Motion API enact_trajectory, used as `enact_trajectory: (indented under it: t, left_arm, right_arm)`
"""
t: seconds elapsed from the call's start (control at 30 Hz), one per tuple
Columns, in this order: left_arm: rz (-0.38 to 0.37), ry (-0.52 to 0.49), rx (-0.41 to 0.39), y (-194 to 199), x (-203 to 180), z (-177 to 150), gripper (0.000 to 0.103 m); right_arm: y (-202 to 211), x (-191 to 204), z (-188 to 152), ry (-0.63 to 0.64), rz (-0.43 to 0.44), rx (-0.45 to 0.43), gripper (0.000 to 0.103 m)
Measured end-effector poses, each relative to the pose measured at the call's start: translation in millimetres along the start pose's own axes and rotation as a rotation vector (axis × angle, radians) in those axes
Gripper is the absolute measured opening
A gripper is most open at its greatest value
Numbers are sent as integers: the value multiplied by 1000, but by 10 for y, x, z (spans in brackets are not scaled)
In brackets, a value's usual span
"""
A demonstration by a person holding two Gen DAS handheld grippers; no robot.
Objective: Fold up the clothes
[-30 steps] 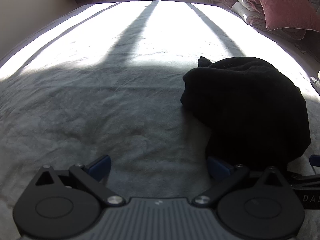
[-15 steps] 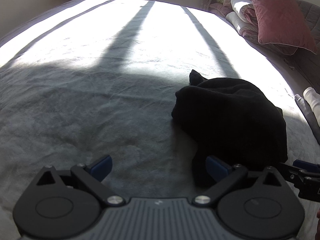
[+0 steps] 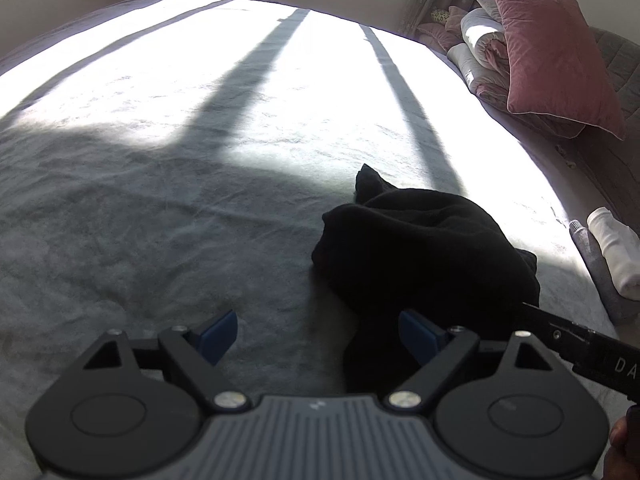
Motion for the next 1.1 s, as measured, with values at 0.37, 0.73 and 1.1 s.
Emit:
enact_trajectory:
  t: [0.37, 0.73, 1.1]
  left_arm:
    - [3, 45, -30, -121, 431, 31, 90]
    - [-65, 77, -78, -224, 520, 118, 91]
    - [-208, 102, -134, -192, 522, 227, 89]
  right_arm:
    - [-513, -16, 369, 101, 31, -14, 71]
    - [-1879, -878, 1661, 55, 136, 92, 23]
    - [-1857, -675, 1543, -35, 330, 239, 19]
Point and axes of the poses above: each gripper's, at about its wrist camera, not at the fingertips, and y roughly against the way its jaws point, x to its left, z to its top, the point moved 5 cm from there along -y, roughly the way its jaws point, and after that the axes turned 7 degrees about -y, right-handed, at the moved point
